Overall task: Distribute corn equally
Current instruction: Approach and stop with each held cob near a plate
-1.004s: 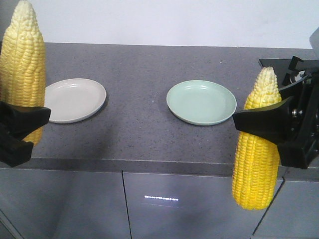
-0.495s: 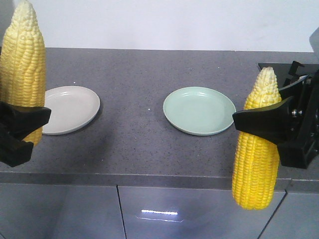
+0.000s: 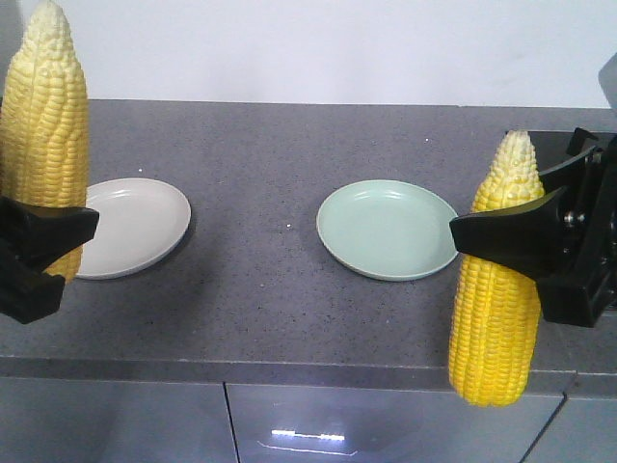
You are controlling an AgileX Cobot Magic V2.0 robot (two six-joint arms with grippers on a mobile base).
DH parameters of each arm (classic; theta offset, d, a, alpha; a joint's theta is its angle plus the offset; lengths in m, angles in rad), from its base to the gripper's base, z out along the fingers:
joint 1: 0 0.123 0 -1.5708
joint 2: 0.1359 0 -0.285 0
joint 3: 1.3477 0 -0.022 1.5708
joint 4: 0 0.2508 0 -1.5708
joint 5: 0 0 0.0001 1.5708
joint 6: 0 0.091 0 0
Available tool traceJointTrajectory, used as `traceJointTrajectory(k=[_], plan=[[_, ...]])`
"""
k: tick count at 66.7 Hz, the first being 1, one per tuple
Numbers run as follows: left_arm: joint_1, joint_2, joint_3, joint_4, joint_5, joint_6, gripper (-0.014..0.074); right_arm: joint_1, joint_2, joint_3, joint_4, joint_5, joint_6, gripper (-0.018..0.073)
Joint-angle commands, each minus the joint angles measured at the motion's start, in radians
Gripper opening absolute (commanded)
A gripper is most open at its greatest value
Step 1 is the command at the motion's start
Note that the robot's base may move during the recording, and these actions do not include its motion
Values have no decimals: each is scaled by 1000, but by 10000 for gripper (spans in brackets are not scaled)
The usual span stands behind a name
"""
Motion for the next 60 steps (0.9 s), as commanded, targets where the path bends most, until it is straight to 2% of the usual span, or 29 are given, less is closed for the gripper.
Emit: traceJointTrajectory(k=[1,60], plan=[[0,-10,-24,4,-64,-4,317,-2,-11,-25,41,-46,-8,158],[0,-10,-24,4,-64,-4,317,-2,-11,-25,41,-46,-8,158]])
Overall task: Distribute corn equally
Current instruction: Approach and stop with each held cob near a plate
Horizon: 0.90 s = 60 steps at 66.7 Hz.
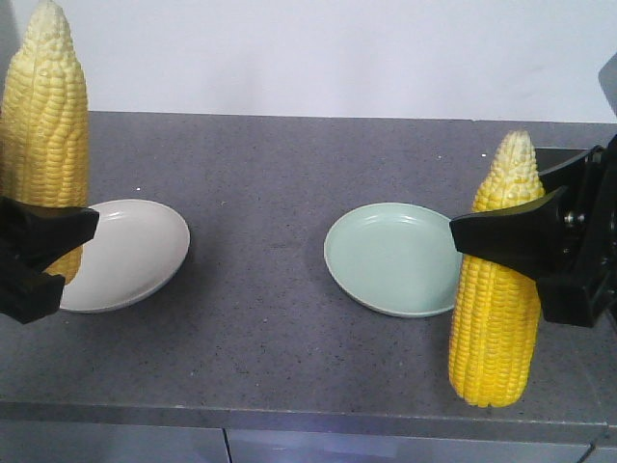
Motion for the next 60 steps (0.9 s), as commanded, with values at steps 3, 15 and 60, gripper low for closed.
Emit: traceJointTrajectory(k=[3,15,60], plan=[[0,-10,-24,4,-64,-4,317,-2,-11,-25,41,-46,-8,158],[0,-10,-24,4,-64,-4,317,-2,-11,-25,41,-46,-8,158],[0,-10,-24,4,-64,-4,317,-2,-11,-25,41,-46,-8,158]])
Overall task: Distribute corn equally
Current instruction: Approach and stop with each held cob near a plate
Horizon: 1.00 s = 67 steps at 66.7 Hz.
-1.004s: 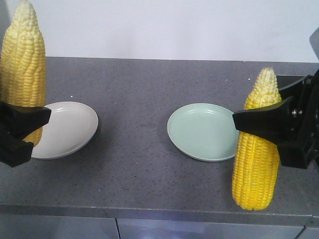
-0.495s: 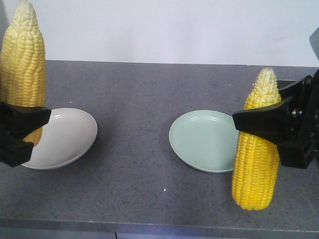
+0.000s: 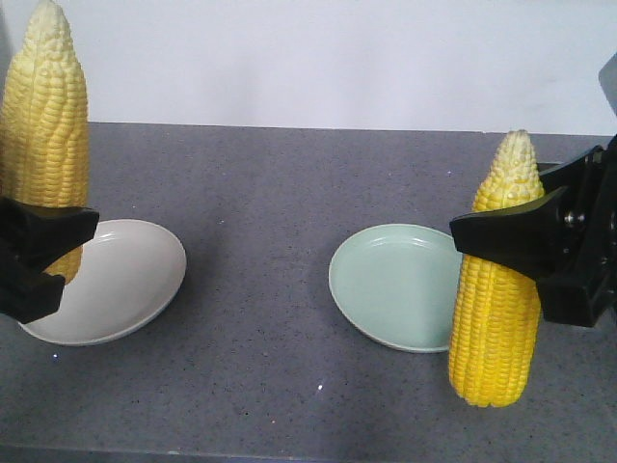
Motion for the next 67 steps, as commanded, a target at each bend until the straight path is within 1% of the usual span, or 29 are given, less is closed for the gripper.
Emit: traceJointTrajectory(k=[1,67], plan=[[0,-10,-24,4,-64,-4,317,-2,-11,-25,41,-46,-8,158],[0,-10,-24,4,-64,-4,317,-2,-11,-25,41,-46,-8,158]])
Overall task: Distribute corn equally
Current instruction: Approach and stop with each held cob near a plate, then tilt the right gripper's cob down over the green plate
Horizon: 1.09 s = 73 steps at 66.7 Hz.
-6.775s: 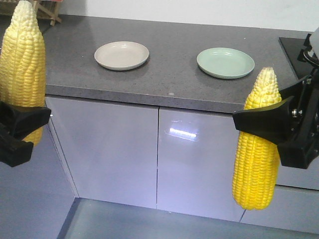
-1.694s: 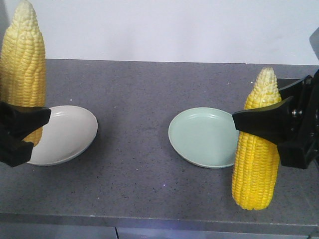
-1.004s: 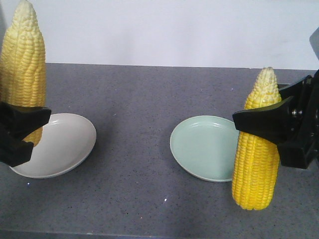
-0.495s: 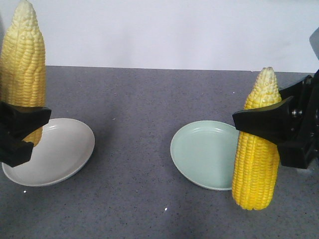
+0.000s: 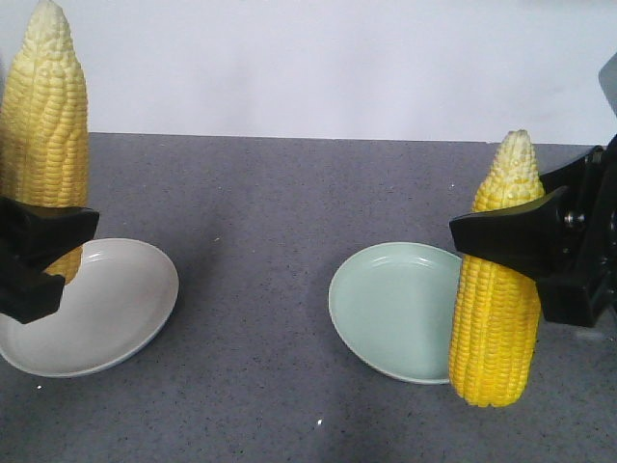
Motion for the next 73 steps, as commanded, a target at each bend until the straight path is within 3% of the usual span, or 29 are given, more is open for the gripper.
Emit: traceJointTrajectory(k=[1,73], plan=[[0,-10,-24,4,-64,-4,317,-2,-11,-25,41,-46,-8,158],[0,-10,-24,4,-64,-4,317,-2,-11,-25,41,-46,-8,158]])
